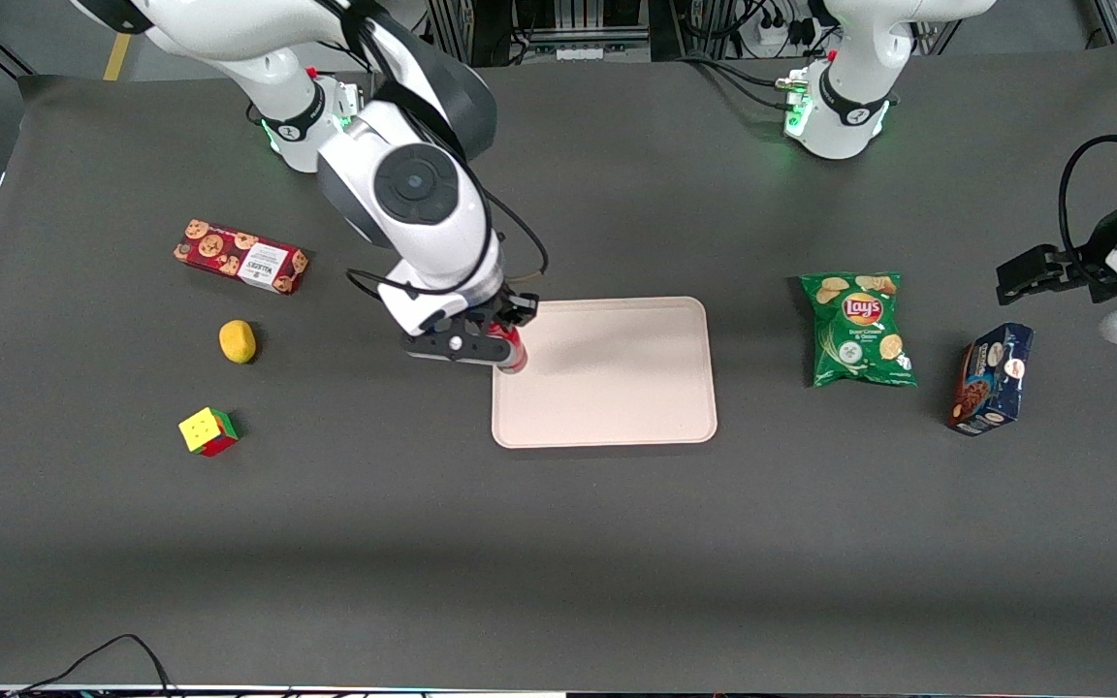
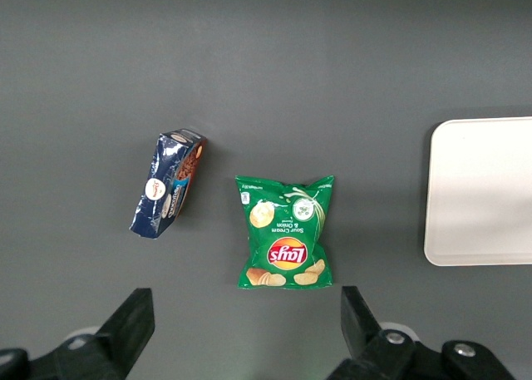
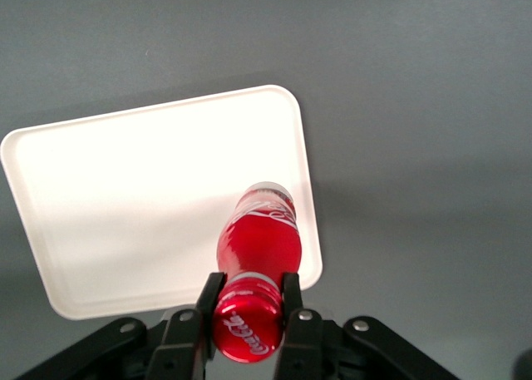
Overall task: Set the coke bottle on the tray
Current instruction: 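Carry the red bottle over the white tray and lower it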
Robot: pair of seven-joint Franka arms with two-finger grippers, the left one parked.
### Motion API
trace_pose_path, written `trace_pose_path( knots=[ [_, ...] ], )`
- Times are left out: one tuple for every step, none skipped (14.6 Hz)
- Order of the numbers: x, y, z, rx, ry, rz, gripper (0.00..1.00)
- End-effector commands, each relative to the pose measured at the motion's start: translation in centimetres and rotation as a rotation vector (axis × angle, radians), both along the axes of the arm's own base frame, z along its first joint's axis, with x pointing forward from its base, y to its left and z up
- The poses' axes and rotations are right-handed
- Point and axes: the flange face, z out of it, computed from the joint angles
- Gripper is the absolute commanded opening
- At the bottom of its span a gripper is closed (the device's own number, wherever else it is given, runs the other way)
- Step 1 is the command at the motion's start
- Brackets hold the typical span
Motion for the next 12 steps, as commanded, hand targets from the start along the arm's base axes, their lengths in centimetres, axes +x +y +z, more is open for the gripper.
trace_pose_path(
  knots=[
    [-0.1,1.2,-4.0,0.023,-0.043,-0.007,0.00],
    [-0.2,1.2,-5.0,0.026,-0.041,-0.007,0.00],
    [-0.3,1.4,-5.7,0.026,-0.035,-0.005,0.00],
    [-0.2,1.4,-6.5,0.022,-0.026,-0.003,0.00],
    [0.0,1.3,-7.2,0.009,-0.031,-0.010,0.00],
    [0.0,1.3,-8.3,-0.010,-0.036,-0.016,0.00],
    [-0.1,1.3,-9.2,-0.019,-0.036,-0.020,0.00],
    [0.0,1.3,-9.7,-0.022,-0.037,-0.016,0.00],
    [-0.2,1.3,-10.0,-0.026,-0.036,-0.015,0.00],
    [-0.2,1.3,-10.1,-0.024,-0.037,-0.014,0.00],
    [-0.2,1.4,-10.3,-0.017,-0.039,-0.015,0.00],
    [-0.3,1.4,-10.5,-0.018,-0.038,-0.026,0.00]
  ],
)
